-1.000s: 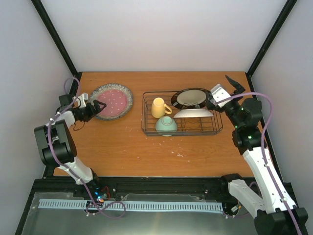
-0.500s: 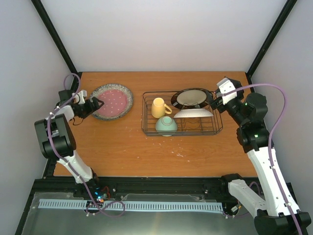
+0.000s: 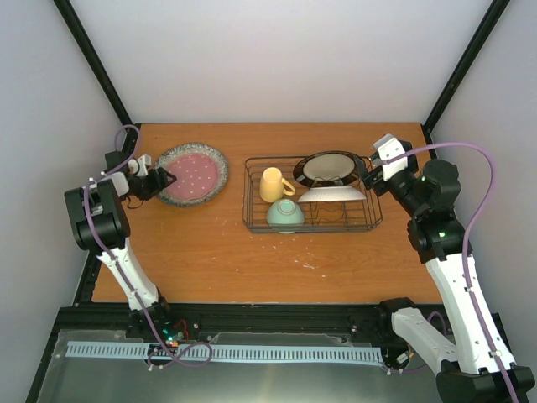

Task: Load the mixed dishes into the dish rack

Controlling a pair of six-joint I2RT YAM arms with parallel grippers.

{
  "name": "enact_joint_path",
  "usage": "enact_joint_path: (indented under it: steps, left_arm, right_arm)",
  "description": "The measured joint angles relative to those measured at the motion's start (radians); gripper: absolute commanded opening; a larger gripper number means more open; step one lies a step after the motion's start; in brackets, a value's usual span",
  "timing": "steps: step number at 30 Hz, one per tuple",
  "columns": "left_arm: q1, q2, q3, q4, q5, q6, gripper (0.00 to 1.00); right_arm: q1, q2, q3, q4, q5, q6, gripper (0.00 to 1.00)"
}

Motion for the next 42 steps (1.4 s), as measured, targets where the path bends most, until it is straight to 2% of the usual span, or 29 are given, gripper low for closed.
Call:
enact_joint_path:
  steps: [2,4,6,11,15,22,25,27,28,29,31,33,34,35,40,42]
  left_arm:
    - [0.000,0.023,0.019,-0.001,0.011,0.005,0.70]
    - [0.000,0.040,0.034,-0.001,0.020,0.008,0.58]
    - [-0.001,0.058,0.047,0.000,0.028,0.011,0.52]
    - [-0.002,0.108,0.087,-0.001,0.046,0.026,0.18]
    - [-0.003,0.145,0.115,0.003,0.053,0.026,0.02]
    - [-0.023,0.153,0.123,0.010,0.059,0.039,0.00]
    - [-0.025,0.139,0.110,0.017,0.049,0.039,0.01]
    - [-0.027,0.112,0.082,0.017,0.032,0.035,0.01]
    - [-0.029,0.092,0.062,0.013,0.019,0.032,0.01]
    - [-0.030,0.066,0.038,0.005,0.007,0.030,0.01]
    - [-0.035,0.001,-0.007,-0.013,-0.016,0.019,0.01]
    - [-0.047,-0.098,-0.050,-0.022,-0.042,0.007,0.01]
    - [-0.056,-0.156,-0.067,-0.023,-0.054,0.001,0.01]
    - [-0.069,-0.230,-0.081,-0.020,-0.067,-0.007,0.01]
    - [-0.154,-0.604,-0.098,0.048,-0.096,-0.032,0.01]
    - [-0.191,-0.727,-0.100,0.086,-0.099,-0.033,0.01]
  right_arm:
    - [0.000,0.000,0.000,0.000,-0.003,0.003,0.78]
    - [0.000,0.000,0.000,-0.001,-0.007,0.005,0.78]
    - [0.000,0.000,0.000,-0.002,-0.007,0.006,0.78]
    - [0.000,0.000,0.002,-0.006,-0.008,0.006,0.77]
    - [0.000,0.000,0.005,-0.006,-0.008,0.005,0.75]
    - [0.000,0.002,0.005,-0.007,-0.015,0.010,0.69]
    - [0.000,0.014,0.009,-0.010,-0.014,0.034,0.60]
    - [0.000,0.032,0.024,-0.019,-0.010,0.070,0.43]
    - [0.000,0.046,0.035,-0.029,-0.006,0.092,0.22]
    - [0.000,0.062,0.050,-0.038,-0.004,0.117,0.19]
    - [0.000,0.099,0.079,-0.053,0.002,0.185,0.25]
    - [0.000,0.124,0.084,-0.058,0.000,0.240,0.37]
    - [0.000,0.131,0.083,-0.063,-0.009,0.264,0.49]
    - [0.000,0.139,0.082,-0.067,-0.021,0.286,0.54]
    - [0.000,0.154,0.074,-0.060,-0.116,0.415,0.55]
    - [0.000,0.151,0.066,-0.051,-0.139,0.450,0.50]
